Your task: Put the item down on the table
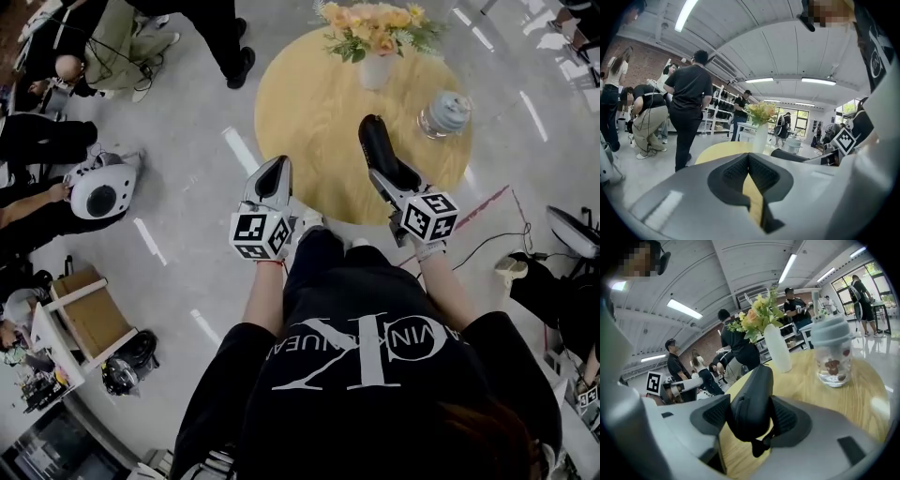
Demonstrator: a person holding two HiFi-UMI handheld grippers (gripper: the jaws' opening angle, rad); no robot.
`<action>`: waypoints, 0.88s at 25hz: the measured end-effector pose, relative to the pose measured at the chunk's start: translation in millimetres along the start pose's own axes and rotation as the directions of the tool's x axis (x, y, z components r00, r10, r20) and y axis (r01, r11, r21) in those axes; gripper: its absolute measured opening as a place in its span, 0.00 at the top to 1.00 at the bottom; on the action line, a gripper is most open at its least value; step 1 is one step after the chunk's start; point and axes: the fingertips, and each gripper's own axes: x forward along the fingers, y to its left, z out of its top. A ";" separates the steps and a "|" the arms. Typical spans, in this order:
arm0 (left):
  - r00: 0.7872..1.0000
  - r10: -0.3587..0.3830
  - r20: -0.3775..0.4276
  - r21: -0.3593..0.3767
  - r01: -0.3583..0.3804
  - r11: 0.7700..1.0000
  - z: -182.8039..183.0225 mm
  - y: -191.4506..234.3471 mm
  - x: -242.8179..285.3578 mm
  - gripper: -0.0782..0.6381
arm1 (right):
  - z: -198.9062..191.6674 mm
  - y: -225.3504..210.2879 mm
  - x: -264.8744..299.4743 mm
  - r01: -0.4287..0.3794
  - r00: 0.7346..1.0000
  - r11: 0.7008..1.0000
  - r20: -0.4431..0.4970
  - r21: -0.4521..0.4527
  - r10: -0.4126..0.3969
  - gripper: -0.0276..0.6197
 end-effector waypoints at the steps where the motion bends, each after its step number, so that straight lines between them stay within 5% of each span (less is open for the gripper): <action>1: 1.000 -0.008 -0.006 -0.001 0.008 1.000 -1.0 0.9 2.8 0.88 | -1.0 -0.8 1.6 0.006 1.000 1.000 -0.004 0.003 -0.006 0.54; 22: 0.988 -0.126 -0.083 -0.037 0.124 0.992 -25.4 7.0 46.5 0.88 | -15.4 -9.0 42.2 0.054 0.997 0.998 -0.065 0.017 -0.053 0.54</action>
